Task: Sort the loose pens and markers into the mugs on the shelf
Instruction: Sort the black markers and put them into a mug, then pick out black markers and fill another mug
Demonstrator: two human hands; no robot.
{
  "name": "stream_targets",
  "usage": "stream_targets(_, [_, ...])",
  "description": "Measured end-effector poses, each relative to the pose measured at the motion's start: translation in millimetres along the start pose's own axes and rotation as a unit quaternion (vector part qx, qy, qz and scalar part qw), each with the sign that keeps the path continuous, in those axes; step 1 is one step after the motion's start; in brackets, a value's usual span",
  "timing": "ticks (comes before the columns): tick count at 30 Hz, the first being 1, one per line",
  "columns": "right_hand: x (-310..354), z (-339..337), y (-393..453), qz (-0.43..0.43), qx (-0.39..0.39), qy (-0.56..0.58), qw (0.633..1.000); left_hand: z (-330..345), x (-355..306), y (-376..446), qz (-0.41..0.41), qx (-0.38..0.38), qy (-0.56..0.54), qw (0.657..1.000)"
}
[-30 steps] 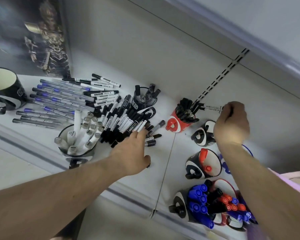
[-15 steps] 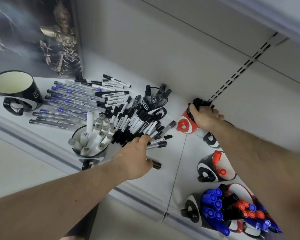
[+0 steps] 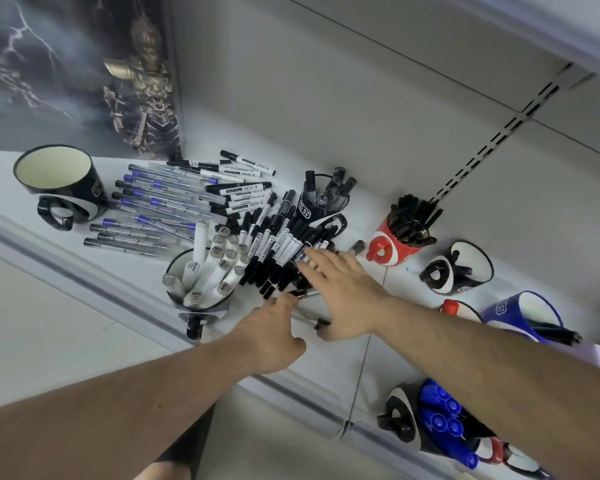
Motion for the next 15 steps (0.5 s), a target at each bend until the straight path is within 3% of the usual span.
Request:
stream_targets(2, [-1.4, 15.3, 18.1, 0.016, 0.053, -0.026, 0.998, 1.0, 3.1, 1.1, -0.015, 0.014, -0.029, 0.999])
stream_targets(7, [-16.9, 27.5, 56.2, 0.068, 0.094, -0.051, 0.992, 0.9, 9.2, 7.6, -0.042, 0.029, -0.077, 0.996])
stream_targets(12, [-24.1, 29.4, 53.4, 0.065, 0.029, -0.086, 0.994, -1.2, 13.1, 8.7, -0.050, 0.033, -0.071, 0.996])
stream_targets(15, [-28.2, 34.8, 40.7, 0.071, 0.038, -0.099, 0.992, -3.0, 18.5, 5.5, -0.059, 0.040, -0.063, 0.995])
Point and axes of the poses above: each hand's wrist, its own y-axis towards the middle knuckle, its own z-axis out of the palm, x = y × z, the point moved 7 cm from there along y, towards the middle knuckle, and after that the axes turned 13 degrees about -z, right-handed, at the moved point
